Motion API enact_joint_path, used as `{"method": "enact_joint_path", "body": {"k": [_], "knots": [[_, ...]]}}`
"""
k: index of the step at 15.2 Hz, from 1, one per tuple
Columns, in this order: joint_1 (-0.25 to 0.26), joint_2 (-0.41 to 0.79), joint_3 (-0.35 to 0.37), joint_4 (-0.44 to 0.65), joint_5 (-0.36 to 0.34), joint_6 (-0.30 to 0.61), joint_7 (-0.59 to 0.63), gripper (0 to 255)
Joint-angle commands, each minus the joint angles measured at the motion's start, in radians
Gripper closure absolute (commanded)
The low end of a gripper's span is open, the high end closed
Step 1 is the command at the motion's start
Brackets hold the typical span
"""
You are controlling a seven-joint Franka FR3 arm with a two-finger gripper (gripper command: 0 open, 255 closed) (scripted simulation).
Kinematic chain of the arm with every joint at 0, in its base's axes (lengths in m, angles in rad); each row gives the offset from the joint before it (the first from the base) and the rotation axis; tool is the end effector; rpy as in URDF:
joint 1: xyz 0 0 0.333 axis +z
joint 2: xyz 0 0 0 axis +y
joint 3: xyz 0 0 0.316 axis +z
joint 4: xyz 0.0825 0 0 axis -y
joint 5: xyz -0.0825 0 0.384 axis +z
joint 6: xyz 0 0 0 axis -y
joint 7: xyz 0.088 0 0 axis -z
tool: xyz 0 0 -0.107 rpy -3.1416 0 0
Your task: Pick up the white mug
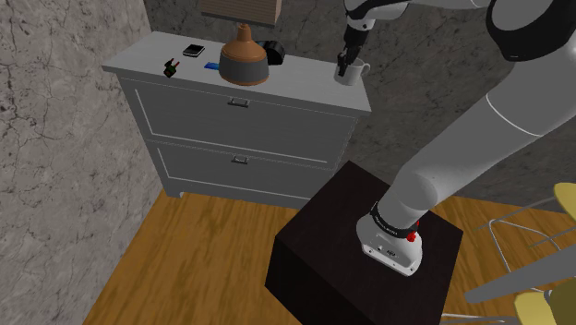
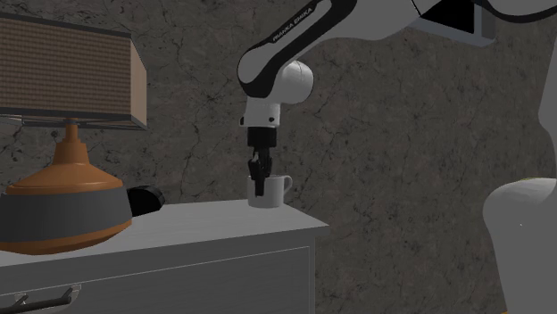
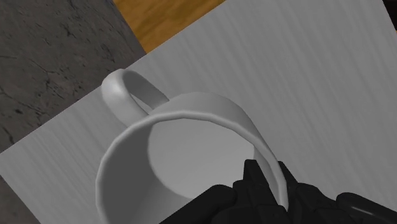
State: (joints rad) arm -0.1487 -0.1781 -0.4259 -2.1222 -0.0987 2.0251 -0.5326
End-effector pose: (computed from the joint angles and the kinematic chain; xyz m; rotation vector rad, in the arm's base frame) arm 0.4221 -0.2899 0.4873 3.0914 0.0030 0.0743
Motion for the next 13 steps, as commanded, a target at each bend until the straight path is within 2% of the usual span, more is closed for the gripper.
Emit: {"method": "enact_joint_path", "body": {"k": [1,11,13], "knots": [[0.001,-0.005,0.002,0.021,-0.001,-0.026,0.001,255],[0.004,-0.02,0.011,0.141,-0.002,-0.16,0.001,255],[0.004,-0.02,0.011,0.143,-0.002,-0.162,0.001,255]]}}
